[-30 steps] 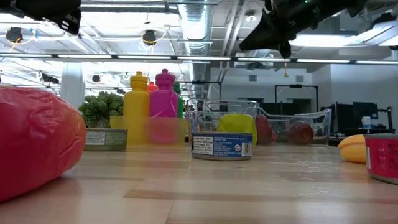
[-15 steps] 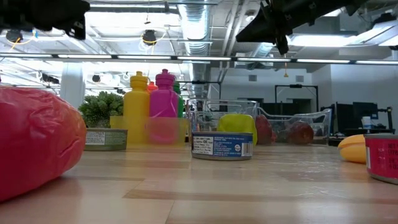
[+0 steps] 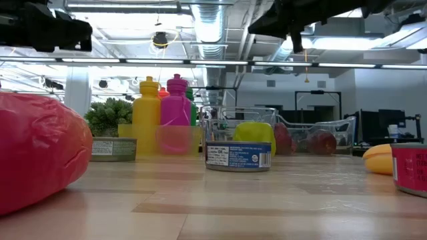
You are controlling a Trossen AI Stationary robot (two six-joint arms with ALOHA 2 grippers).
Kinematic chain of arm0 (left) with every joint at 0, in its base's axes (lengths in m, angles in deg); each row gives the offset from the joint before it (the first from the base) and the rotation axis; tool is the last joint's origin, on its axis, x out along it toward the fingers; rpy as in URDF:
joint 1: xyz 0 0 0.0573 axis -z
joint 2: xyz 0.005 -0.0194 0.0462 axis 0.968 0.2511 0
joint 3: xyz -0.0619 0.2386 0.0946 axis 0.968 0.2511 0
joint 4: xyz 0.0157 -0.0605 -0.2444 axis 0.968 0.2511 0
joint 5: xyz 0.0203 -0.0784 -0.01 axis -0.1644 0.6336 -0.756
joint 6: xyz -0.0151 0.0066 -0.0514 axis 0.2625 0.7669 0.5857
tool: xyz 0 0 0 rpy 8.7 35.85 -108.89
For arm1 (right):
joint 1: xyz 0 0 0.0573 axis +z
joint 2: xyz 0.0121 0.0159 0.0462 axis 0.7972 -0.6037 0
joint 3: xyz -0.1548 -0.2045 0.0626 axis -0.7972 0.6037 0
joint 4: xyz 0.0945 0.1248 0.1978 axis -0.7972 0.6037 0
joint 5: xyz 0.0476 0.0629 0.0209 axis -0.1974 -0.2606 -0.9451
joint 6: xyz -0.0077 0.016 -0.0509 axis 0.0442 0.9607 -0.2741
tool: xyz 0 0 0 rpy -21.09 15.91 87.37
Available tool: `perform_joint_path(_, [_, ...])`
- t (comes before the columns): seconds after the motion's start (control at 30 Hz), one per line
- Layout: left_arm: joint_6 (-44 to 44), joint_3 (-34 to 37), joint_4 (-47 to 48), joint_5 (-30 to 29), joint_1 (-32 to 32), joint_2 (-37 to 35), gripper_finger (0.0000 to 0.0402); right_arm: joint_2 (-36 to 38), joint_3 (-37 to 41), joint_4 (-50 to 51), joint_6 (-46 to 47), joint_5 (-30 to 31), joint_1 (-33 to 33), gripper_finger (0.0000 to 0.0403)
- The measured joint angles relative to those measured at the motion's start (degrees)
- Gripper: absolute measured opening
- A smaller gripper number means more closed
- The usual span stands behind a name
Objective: Pick & Place Food Item
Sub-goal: Put the green apple into the right transparent bin
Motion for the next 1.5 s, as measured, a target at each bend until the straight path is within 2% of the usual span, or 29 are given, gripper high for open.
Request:
perform_joint_path(0.17, [-0.4,0.0,0.17,6.54,0.02,0.0,0.0002,-4.01,-0.63,-6.42,-2.08,3.96,-1.36,0.0001])
perform_joint_path(0.43, [1.3,-0.01,2.84,6.8,0.0,0.0,0.0002,-12.91,-10.2,-6.25,-9.27,3.82,-1.13,0.0001])
perform_joint_path(0.57, [-0.89,-0.01,0.58,5.19,0.0,0.0,0.0002,-17.24,-16.61,-4.38,-12.29,3.82,-1.12,0.0001])
perform_joint_path(0.67, [-1.06,-0.02,-1.43,4.7,0.0,-0.02,0.0002,-20.44,-22.8,0.86,-11.78,3.8,-1.49,0.0001])
perform_joint_path(0.97, [0.23,-0.02,0.31,5.06,0.0,0.0,0.0002,-29.81,-42.47,34.86,-2.64,4.45,-0.61,0.0001])
perform_joint_path(1.03, [0.29,-0.02,1.23,5.51,0.0,-0.02,0.0002,-31.5,-45.32,38.82,-0.22,5.2,-0.56,0.0001])
perform_joint_path(1.27, [8.94,-0.02,11.38,8.76,0.0,0.0,0.0002,-33.64,-47.69,45.54,2.71,3.55,-0.29,0.0001])
perform_joint_path(1.37, [11.03,-0.02,11.76,9.17,0.0,0.0,0.0002,-33.59,-47.71,48.34,9.57,3.36,0.16,0.0001])
perform_joint_path(1.5, [9.48,-0.02,9.52,9.13,0.0,0.0,0.0002,-33.37,-47.71,52.51,19.12,3.38,0.87,0.0001])
